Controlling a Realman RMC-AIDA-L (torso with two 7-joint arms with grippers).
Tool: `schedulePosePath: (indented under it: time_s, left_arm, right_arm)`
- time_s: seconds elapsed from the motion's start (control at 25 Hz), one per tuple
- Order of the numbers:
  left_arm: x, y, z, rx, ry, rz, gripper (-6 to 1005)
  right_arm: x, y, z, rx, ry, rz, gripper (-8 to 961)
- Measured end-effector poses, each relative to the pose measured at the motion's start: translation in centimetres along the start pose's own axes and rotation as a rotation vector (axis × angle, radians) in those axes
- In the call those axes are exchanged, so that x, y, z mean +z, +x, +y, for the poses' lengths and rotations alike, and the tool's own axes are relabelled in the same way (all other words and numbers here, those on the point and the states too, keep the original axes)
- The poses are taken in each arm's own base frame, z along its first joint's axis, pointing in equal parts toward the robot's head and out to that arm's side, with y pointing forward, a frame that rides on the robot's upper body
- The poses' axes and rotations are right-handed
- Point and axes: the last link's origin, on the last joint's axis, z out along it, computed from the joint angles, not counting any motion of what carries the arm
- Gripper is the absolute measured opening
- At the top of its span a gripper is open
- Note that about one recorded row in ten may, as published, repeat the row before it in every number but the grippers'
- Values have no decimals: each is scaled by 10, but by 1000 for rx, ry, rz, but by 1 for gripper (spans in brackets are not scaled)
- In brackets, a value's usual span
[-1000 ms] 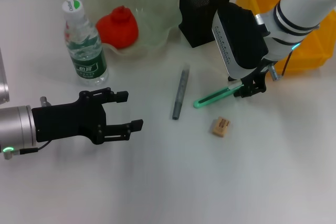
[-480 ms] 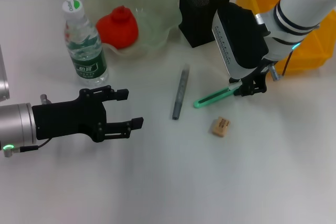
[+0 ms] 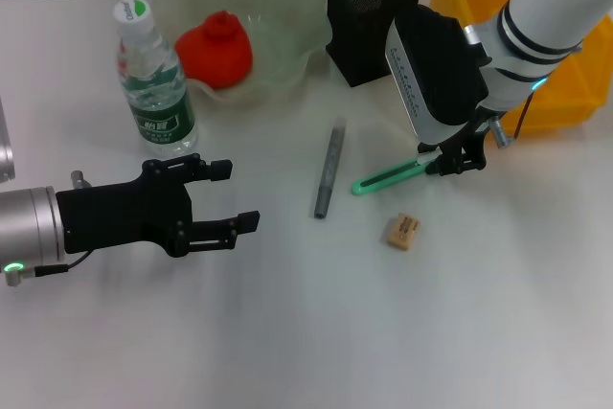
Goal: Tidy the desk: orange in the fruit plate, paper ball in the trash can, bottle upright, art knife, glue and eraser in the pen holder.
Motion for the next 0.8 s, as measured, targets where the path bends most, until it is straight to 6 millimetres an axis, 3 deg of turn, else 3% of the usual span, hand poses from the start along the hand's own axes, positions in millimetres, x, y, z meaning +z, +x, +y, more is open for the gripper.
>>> schedulePosePath:
  time_s: [0.8]
  left_arm:
    - [2,1,-1,3,1,-1,812]
  right_arm:
    - [0,-2,1,3,-20,5,231]
